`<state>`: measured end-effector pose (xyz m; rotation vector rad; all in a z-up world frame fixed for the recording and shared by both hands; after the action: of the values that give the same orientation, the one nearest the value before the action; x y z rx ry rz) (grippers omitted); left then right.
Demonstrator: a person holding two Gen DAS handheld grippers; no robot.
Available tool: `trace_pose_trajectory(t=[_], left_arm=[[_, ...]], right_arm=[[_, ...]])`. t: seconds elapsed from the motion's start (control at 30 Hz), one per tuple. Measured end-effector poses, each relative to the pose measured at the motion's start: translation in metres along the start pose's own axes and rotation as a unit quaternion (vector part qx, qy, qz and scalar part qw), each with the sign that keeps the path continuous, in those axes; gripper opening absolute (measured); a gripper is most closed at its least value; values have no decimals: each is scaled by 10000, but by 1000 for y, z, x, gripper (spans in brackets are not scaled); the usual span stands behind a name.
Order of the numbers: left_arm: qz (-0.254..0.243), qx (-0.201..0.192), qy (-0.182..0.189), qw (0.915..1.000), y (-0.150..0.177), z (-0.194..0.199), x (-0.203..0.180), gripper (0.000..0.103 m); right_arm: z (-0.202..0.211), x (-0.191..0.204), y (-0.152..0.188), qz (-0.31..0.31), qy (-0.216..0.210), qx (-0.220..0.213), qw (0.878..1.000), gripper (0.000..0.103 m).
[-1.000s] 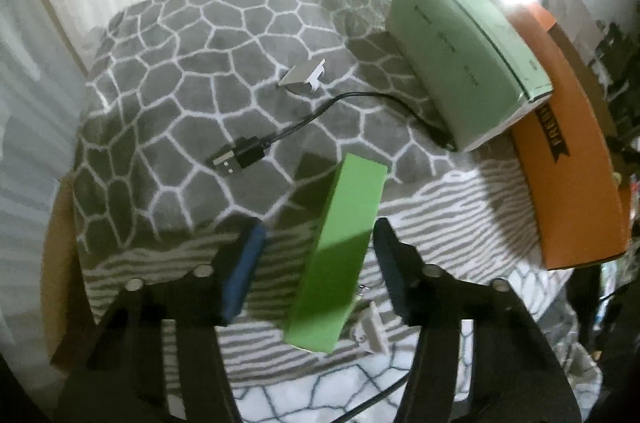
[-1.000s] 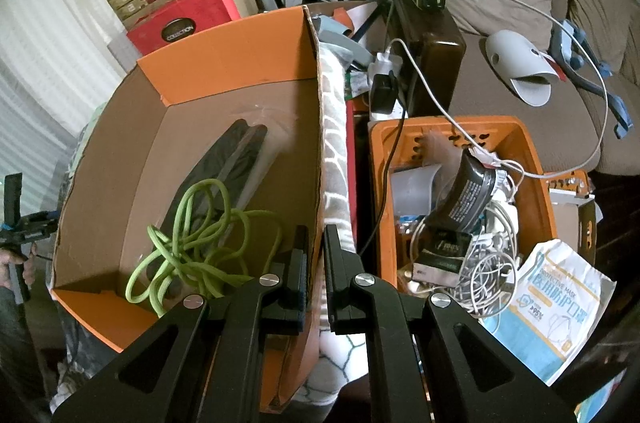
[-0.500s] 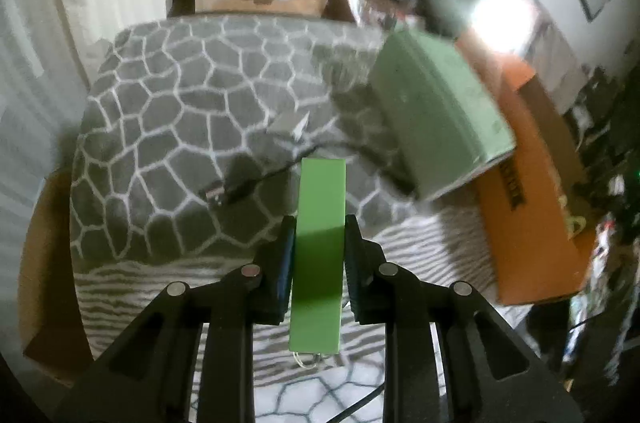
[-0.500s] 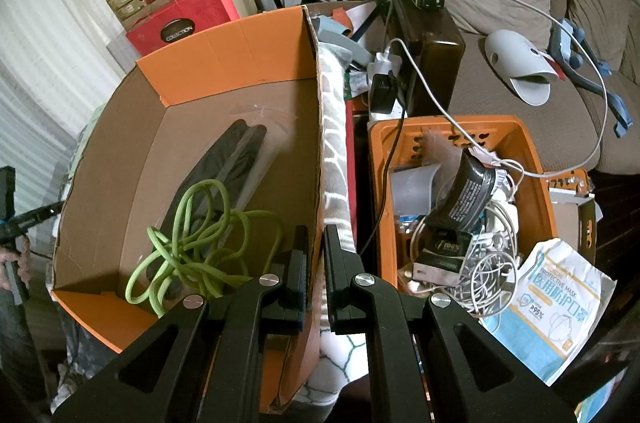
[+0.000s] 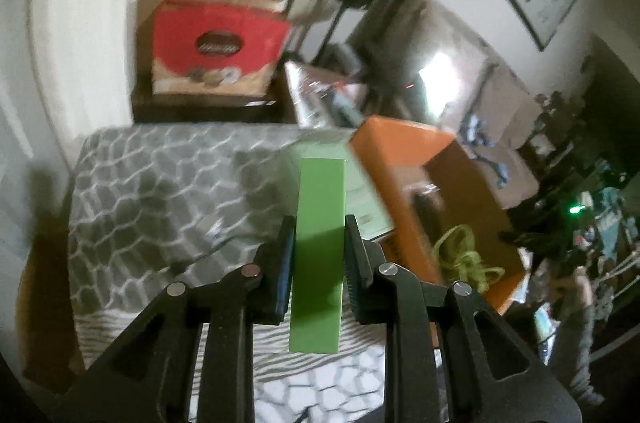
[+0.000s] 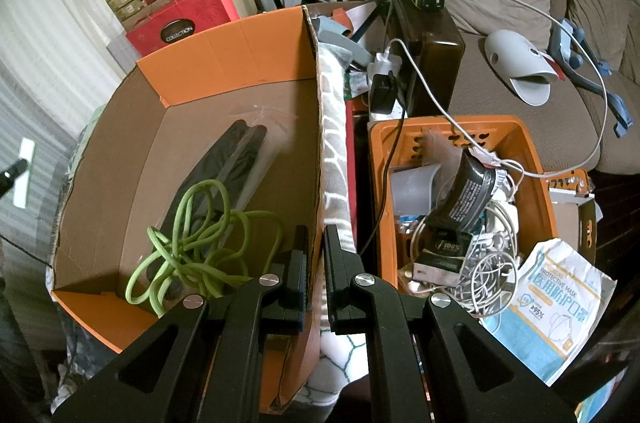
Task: Organize objects
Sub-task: 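Carry the green power bank with the left tool into the box and release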
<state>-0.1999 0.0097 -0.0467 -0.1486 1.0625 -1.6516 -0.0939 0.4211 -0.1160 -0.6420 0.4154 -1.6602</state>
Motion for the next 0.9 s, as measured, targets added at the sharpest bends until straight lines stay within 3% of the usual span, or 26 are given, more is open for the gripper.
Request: trace_pose_trajectory(t=[0.33, 0.9], left_arm=[[-417, 18, 590, 9974, -23, -23, -87, 21], [-364, 392, 995, 9936, -22, -88, -159, 21]], right_arm=[[0, 0, 0, 1, 2, -1, 10000, 6], [0, 0, 2, -32, -7, -9, 10000, 6]])
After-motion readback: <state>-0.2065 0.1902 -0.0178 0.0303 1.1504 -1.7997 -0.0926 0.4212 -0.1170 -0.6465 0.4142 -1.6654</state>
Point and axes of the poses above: each gripper's, at about its wrist camera, not at the fingertips, and z roughly against the way its jaws point, x to its left, y to its underside, the point moved 6 cm from there along -z, roughly the way its jaws point, and after that the axes turned 9 degrees about -x, right-handed, at the moved point
